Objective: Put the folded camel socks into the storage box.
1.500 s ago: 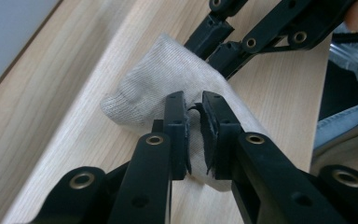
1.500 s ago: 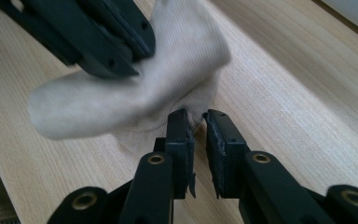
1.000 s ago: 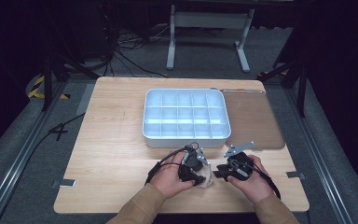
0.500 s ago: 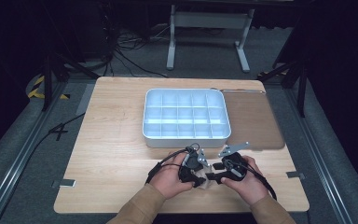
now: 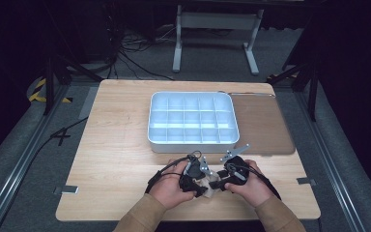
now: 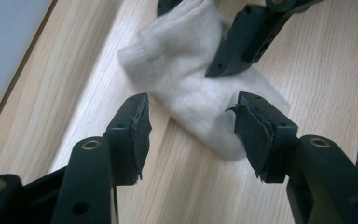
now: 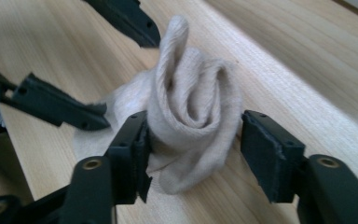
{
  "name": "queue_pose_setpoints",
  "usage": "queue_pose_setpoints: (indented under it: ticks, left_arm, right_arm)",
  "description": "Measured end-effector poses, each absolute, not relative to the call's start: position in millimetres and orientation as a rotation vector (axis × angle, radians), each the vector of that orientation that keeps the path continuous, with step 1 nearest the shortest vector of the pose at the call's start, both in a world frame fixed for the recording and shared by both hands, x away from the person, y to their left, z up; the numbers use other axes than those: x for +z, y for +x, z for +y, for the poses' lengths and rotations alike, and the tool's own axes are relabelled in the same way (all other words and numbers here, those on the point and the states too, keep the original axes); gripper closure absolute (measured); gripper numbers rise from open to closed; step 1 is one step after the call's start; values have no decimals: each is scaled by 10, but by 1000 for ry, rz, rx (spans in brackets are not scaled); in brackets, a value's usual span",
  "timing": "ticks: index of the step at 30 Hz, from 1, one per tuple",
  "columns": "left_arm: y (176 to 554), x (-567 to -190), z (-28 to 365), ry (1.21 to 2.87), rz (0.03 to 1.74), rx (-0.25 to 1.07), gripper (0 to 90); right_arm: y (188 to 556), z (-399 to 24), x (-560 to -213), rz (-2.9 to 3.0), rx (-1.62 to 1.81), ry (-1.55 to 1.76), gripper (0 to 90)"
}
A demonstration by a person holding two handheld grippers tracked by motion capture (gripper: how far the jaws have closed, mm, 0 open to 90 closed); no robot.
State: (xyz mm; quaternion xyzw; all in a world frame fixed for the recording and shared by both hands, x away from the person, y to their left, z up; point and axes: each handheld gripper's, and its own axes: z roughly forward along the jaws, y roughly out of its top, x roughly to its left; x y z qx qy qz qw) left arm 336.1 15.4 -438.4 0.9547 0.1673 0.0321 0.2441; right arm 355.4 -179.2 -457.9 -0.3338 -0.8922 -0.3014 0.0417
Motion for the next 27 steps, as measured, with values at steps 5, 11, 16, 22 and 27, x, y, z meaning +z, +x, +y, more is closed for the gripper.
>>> queue_pose_setpoints:
  ticks: [5,11,16,22,27]
  left_arm:
    - [3364,-4361,259,2595,519,101,461]
    - [3388,-4312,382,2547,579,75,489]
    - [3402,-4265,516,2524,623,51,480]
    - [3390,-4190,734,2500,675,66,492]
    - [3397,-4152,991,2465,755,76,497]
  right_arm:
    - [3580,-1771,-4573,-2707,-901,-990,548]
    - [3583,-1745,-4555,-2692,-899,-954,674]
    - [3577,-1731,-4525,-2710,-887,-936,733]
    - [3570,-1711,-4471,-2719,-881,-925,753]
    - [3577,-1702,-4394,-2720,-891,-915,757]
